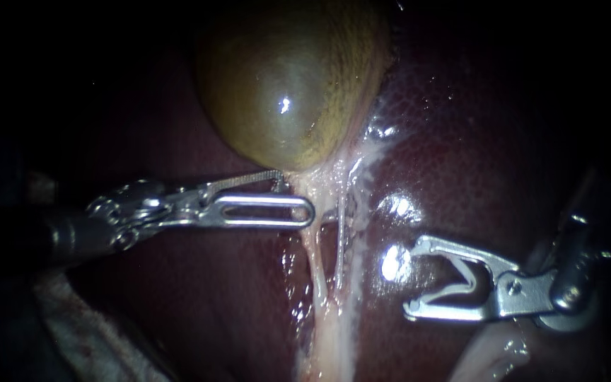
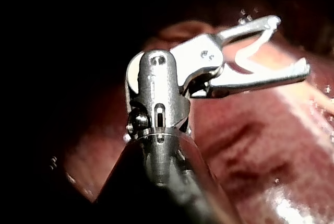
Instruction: Grabbing gallbladder
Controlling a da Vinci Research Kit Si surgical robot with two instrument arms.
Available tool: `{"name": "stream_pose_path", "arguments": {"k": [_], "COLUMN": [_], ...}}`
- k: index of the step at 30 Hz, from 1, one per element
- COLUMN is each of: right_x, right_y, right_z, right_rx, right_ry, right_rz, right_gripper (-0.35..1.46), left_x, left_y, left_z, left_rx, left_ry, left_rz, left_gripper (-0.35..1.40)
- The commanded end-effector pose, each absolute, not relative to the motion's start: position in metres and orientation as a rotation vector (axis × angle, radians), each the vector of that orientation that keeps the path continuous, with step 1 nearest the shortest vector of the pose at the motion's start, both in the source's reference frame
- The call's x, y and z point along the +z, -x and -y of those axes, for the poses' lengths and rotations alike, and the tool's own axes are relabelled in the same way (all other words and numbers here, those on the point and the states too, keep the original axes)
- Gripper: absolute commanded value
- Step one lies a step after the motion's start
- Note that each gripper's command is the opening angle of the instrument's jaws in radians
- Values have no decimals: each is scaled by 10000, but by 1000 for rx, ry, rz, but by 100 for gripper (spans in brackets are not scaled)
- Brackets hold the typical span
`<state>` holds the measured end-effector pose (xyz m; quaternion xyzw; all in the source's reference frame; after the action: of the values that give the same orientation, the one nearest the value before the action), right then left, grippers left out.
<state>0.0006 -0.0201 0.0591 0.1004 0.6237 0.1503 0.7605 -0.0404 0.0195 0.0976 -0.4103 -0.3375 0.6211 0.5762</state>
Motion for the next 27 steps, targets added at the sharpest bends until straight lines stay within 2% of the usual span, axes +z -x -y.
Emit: {"name": "stream_pose_path", "arguments": {"k": [1, 8, 18, 24, 27], "right_x": [591, 591, 591, 591, 591], "right_y": [-6, -6, -6, -6, -6], "right_z": [201, 201, 201, 201, 201], "right_rx": [327, 327, 327, 327, 327], "right_ry": [-219, -219, -219, -219, -219], "right_rz": [-1358, -1358, -1358, -1358, -1358], "right_gripper": [59, 59, 59, 59, 59], "left_x": [979, 997, 1012, 1016, 1016], "left_y": [405, 408, 417, 421, 422], "left_z": [-195, -190, -191, -196, -199], "left_rx": [1463, 1461, 1429, 1376, 1343], "left_ry": [953, 907, 853, 810, 792], "left_rz": [786, 778, 778, 790, 799], "left_gripper": [78, 72, 56, 24, 17]}}
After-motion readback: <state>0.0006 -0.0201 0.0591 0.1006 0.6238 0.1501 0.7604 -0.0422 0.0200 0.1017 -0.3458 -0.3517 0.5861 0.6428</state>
